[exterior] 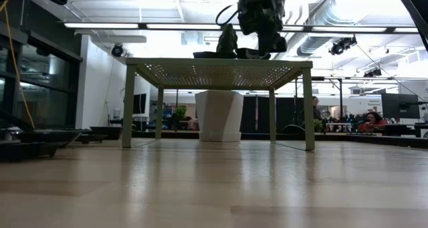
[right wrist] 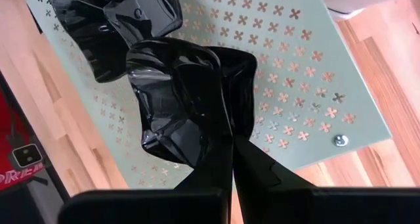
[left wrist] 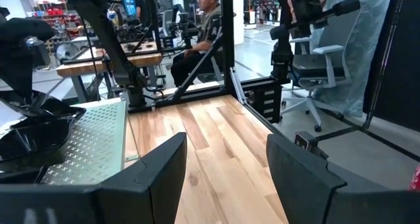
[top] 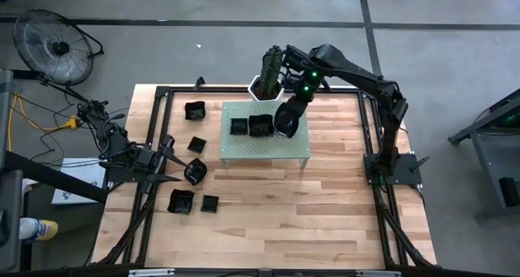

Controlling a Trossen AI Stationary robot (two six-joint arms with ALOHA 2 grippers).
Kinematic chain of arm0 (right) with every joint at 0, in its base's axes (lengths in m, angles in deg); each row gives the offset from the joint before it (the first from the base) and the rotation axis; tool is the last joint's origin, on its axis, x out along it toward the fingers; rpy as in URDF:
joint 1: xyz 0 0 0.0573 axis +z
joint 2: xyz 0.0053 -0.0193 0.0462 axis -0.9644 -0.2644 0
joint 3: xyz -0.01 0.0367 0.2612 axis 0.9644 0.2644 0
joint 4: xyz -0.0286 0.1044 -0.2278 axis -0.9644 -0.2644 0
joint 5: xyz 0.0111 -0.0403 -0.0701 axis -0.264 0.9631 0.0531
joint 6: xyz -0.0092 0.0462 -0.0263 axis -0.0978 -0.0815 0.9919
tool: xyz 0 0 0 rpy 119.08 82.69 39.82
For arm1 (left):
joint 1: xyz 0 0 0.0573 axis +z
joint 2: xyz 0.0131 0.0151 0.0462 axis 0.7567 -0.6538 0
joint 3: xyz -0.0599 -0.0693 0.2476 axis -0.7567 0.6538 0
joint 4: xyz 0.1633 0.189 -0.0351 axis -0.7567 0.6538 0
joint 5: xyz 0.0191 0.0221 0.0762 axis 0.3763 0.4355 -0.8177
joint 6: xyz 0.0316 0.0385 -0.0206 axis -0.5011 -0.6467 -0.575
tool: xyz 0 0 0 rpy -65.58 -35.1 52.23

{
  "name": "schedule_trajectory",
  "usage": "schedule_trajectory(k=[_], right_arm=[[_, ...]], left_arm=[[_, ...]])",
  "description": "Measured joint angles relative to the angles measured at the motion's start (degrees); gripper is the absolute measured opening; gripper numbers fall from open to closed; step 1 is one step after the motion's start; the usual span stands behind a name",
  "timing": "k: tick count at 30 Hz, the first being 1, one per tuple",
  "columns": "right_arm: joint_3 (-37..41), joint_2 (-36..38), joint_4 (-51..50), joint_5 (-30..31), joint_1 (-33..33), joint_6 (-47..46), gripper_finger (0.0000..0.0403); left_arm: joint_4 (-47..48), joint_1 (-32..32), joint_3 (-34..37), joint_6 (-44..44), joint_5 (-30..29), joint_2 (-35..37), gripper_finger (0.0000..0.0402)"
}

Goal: Pick & Place Mini shaped plates
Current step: Stack the leaf shaped plate on top of the leaf shaped plates on the shelf

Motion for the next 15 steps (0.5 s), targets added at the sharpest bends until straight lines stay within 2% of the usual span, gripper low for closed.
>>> schedule_trajectory(k=[9,15], right_arm=[[0.00,0.00,-0.47,0.25,0.04,-0.63,0.0002],[0.00,0.00,-1.21,0.31,0.04,-1.58,0.0019]], left_arm=[[0.01,0.00,-0.01,0.18,0.02,0.00,0.0206],[0.01,0.00,-0.01,0.42,0.04,0.00,0.0206]])
